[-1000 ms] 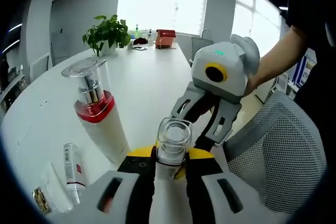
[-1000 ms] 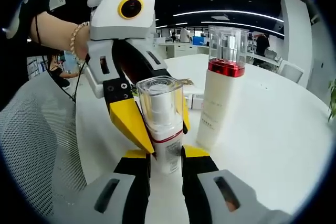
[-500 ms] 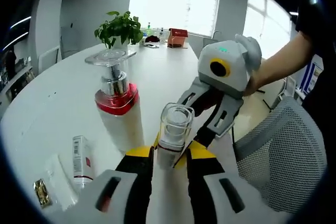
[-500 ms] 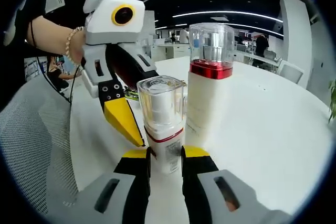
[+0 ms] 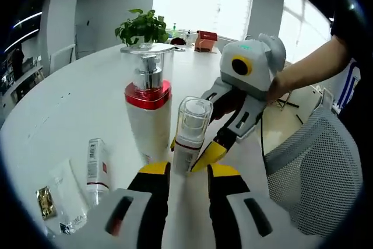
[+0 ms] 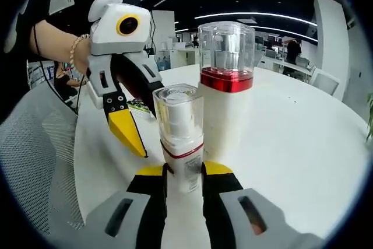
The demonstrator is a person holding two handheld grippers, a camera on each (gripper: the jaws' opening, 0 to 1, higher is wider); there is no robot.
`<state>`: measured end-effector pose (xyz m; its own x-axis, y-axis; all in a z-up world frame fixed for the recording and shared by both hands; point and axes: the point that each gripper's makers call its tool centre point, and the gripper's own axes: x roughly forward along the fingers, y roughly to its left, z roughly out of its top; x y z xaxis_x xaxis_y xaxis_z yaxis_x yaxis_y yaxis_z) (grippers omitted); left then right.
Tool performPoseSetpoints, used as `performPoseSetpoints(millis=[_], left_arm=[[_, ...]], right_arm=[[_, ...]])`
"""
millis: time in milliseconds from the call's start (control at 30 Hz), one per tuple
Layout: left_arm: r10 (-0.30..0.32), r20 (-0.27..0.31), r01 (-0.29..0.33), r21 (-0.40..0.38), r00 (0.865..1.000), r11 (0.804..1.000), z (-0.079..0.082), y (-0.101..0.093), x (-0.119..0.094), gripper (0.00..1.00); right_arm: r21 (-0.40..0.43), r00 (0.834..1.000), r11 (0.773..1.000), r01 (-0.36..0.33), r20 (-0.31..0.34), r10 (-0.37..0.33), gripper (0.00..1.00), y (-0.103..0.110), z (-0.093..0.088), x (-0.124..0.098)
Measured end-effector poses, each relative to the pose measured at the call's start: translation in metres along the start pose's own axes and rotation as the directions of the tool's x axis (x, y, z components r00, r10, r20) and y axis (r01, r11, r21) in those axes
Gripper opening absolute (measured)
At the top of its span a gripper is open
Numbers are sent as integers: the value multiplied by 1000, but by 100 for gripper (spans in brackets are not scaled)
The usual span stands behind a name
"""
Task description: Arrange the skincare products in the storage area until every visible bottle or jar stands upright without overlapping.
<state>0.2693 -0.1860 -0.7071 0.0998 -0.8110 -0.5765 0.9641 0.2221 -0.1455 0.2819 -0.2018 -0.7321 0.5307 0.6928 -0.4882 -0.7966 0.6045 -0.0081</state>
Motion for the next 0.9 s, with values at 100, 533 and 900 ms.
performPoseSetpoints(millis=[100, 533, 900], left_arm=[[3, 2, -3, -2, 1000, 1000, 0, 0, -1, 19], [27, 9, -27, -7, 1000, 1000, 2, 0, -13, 21], [95, 18, -93, -62, 995, 994, -5, -4, -36, 36]], right_arm=[[7, 1000, 1000, -13, -5, 13, 23, 2, -2, 0], [45, 999, 999, 15, -29, -14, 32, 3, -7, -9], [94, 999, 995, 45, -16, -43, 49, 17, -4, -25]])
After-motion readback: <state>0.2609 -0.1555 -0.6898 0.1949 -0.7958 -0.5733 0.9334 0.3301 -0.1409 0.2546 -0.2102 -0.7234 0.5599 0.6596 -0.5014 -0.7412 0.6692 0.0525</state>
